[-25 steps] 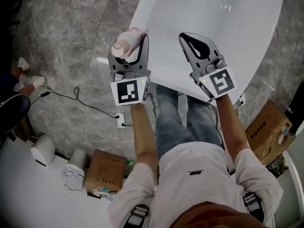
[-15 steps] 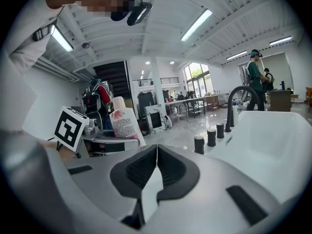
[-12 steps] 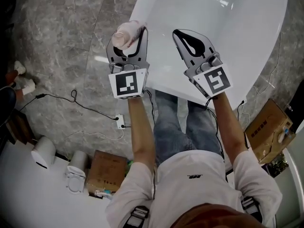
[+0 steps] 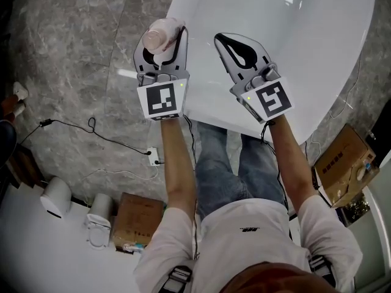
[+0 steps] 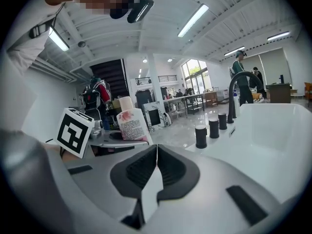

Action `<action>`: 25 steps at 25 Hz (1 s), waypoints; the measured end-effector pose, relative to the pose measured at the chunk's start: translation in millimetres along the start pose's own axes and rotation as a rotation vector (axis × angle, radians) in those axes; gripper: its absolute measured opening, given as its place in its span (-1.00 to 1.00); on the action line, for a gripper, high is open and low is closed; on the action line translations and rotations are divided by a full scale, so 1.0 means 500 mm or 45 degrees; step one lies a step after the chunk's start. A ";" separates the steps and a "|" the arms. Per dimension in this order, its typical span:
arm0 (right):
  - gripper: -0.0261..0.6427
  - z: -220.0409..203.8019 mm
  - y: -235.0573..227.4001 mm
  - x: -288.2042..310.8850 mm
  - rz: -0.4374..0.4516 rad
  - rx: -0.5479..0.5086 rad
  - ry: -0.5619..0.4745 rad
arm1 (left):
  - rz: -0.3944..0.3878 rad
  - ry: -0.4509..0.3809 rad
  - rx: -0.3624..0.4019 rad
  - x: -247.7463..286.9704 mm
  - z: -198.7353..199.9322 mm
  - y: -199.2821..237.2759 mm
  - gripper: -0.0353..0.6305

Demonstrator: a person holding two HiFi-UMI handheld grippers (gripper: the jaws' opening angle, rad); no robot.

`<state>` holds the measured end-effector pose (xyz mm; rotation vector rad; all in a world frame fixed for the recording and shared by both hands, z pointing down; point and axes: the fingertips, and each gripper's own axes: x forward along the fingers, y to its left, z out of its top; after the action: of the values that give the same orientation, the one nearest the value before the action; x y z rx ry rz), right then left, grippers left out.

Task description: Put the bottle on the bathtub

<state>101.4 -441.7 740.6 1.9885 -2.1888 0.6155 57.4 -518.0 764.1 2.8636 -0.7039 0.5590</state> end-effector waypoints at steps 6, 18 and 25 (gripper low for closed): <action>-0.93 -0.019 -0.016 0.019 -0.010 0.009 0.012 | 0.010 0.016 0.014 0.032 -0.023 0.017 -0.22; -0.93 -0.024 -0.025 0.028 -0.015 0.023 0.011 | -0.007 -0.006 0.052 0.056 -0.026 0.015 -0.20; -0.93 -0.033 -0.027 0.030 -0.010 0.023 0.020 | -0.009 -0.027 0.051 0.058 -0.030 0.014 -0.19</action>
<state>109.5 -450.0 763.5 1.9933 -2.1731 0.6503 73.0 -533.1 789.3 2.9122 -0.6936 0.5490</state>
